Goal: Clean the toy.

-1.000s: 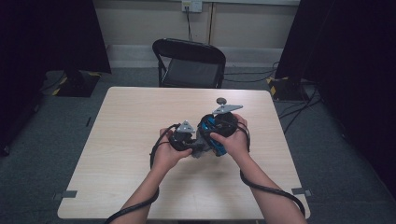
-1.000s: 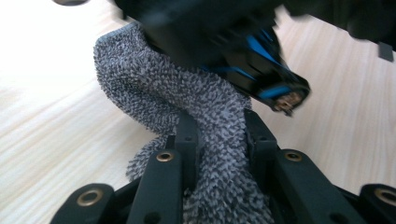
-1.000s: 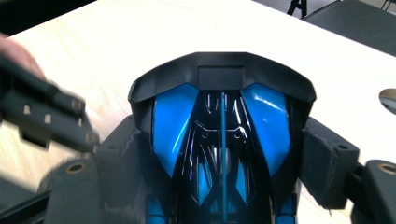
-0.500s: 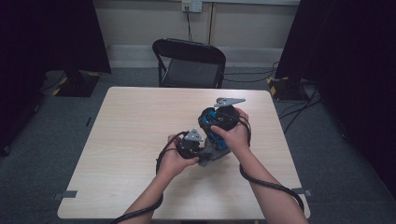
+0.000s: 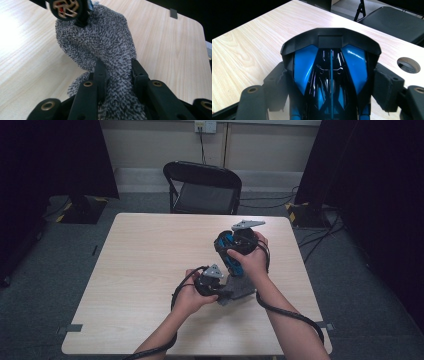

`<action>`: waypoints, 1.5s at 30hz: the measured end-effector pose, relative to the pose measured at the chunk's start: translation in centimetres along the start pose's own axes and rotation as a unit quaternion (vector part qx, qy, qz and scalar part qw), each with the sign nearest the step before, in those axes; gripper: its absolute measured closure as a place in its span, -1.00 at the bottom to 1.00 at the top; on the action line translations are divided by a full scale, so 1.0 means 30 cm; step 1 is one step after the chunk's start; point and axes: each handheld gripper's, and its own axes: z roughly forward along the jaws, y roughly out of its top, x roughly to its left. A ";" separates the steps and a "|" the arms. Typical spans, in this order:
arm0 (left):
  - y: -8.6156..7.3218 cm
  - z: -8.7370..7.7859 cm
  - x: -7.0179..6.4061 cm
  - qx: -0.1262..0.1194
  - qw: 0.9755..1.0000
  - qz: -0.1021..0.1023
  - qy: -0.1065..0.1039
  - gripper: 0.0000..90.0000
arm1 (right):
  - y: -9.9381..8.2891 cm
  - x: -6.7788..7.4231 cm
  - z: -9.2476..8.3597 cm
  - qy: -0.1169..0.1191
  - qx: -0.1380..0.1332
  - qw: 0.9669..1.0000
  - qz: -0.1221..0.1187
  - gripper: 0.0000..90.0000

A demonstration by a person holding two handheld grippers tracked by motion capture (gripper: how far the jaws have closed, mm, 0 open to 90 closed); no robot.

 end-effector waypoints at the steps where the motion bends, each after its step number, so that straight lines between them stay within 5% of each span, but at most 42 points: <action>1: -0.002 -0.005 0.002 0.004 1.000 0.003 0.001 0.60 | -0.001 -0.002 -0.003 0.000 -0.001 1.000 0.001 -0.43; 9: -0.032 -0.139 0.076 0.005 0.998 -0.016 0.053 0.60 | -0.010 -0.026 -0.054 -0.003 -0.005 1.000 0.001 -0.43; 15: -0.056 -0.242 0.149 -0.006 0.993 -0.046 0.106 0.60 | -0.032 -0.026 -0.083 0.003 -0.003 1.000 -0.004 -0.43; 22: -0.039 -0.283 0.203 -0.017 0.988 -0.060 0.143 0.60 | -0.078 -0.006 -0.084 0.016 0.004 1.000 -0.010 -0.43; 32: 0.030 -0.250 0.201 -0.031 0.986 -0.046 0.158 0.60 | -0.141 0.025 -0.068 0.030 0.017 0.999 -0.017 -0.43; 39: 0.066 -0.207 0.143 -0.037 0.991 -0.019 0.128 0.60 | -0.170 0.045 -0.066 0.023 0.025 0.999 -0.021 -0.43; 45: 0.066 -0.174 0.112 -0.038 0.993 -0.019 0.111 0.60 | -0.172 0.060 -0.079 0.019 0.025 0.999 -0.021 -0.43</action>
